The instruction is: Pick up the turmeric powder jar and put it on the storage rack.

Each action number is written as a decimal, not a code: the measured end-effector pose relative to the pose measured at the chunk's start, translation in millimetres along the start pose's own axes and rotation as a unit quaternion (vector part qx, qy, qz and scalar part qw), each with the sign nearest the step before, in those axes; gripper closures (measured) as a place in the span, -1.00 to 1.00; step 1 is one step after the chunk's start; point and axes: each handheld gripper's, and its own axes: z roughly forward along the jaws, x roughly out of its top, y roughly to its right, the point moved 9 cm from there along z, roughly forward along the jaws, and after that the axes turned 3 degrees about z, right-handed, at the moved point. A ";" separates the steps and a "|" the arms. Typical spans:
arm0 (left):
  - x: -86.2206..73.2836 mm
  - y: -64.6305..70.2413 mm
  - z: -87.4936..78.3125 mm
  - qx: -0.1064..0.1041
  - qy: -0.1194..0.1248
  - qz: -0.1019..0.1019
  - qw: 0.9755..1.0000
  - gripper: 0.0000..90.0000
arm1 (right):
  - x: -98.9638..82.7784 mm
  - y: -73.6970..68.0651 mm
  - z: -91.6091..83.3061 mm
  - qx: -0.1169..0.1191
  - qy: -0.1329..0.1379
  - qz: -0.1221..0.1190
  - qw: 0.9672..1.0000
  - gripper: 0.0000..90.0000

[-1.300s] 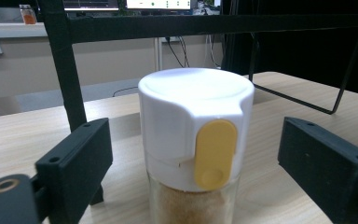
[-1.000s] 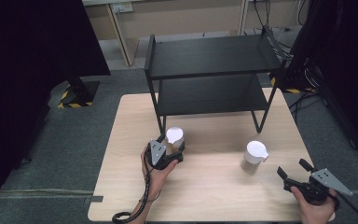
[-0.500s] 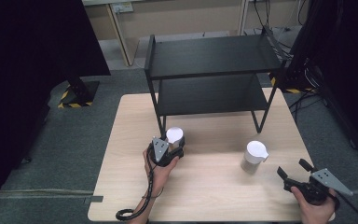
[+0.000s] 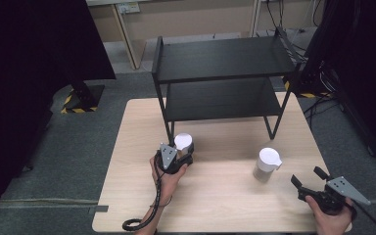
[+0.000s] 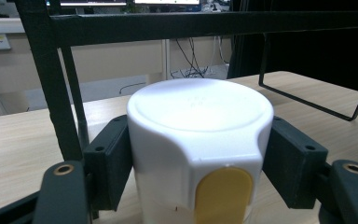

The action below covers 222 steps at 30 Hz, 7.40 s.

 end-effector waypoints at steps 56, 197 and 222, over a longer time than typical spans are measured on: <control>142.1 1.6 -47.8 0.041 0.168 0.024 0.985 -0.32 | 0.6 0.9 0.4 0.001 -0.003 0.005 1.000 -0.89; 277.7 -40.1 23.8 0.078 0.173 0.009 0.982 -0.68 | 1.8 2.2 1.7 0.013 -0.010 0.003 1.000 -0.90; 234.9 -27.1 -13.2 0.050 0.209 0.033 0.976 -0.72 | 1.8 2.3 1.7 0.013 -0.010 0.004 1.000 -0.90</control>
